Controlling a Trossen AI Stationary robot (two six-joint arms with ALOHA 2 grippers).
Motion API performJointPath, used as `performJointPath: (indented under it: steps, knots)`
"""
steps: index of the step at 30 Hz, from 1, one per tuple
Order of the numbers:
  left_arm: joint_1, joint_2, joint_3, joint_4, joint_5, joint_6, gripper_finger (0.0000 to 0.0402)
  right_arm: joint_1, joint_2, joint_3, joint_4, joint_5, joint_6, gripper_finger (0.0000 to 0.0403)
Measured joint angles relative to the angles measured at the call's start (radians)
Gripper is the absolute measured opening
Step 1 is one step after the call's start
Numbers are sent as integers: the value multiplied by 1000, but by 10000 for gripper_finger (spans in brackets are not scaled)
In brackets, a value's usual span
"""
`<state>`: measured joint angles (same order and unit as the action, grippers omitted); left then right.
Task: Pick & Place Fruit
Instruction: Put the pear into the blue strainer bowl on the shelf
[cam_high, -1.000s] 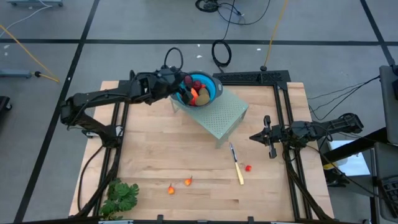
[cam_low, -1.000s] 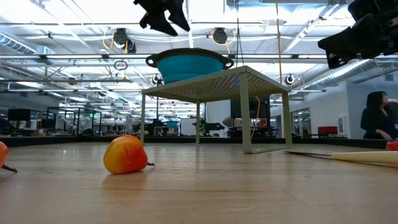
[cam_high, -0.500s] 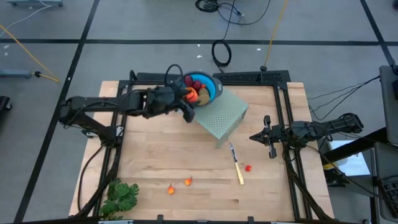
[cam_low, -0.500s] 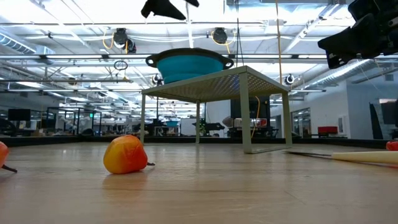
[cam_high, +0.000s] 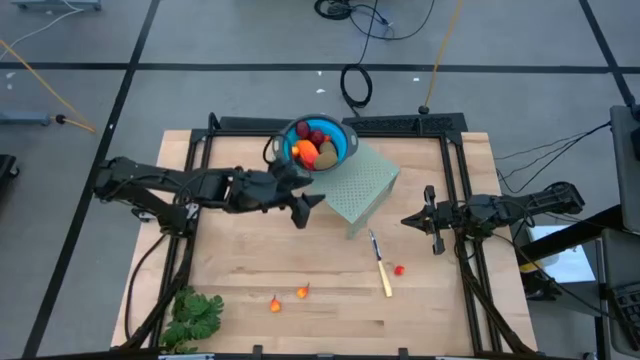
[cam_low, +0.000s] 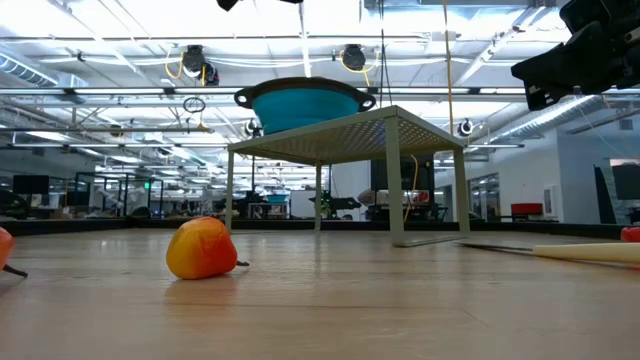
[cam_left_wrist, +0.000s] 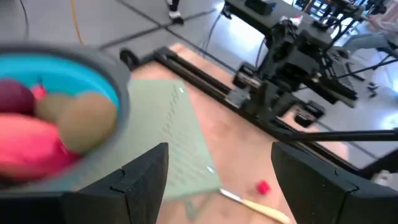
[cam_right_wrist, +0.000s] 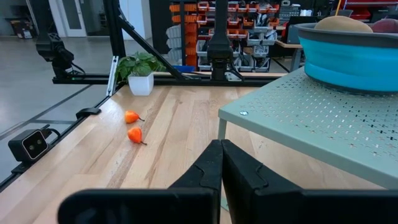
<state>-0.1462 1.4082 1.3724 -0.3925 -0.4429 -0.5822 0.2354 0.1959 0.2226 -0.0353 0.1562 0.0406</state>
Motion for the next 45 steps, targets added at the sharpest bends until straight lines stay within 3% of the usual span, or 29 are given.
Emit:
performJointPath:
  steps: [7,17,45]
  knots:
    - [-72,0,0,-125,10,-242,282,0,0,0,0,0,0,0]
    - [-169,11,0,-209,138,-536,282,0,0,0,0,0,0,0]
    - [-381,243,0,-376,400,-1116,282,0,0,0,-2,-1,0,0]
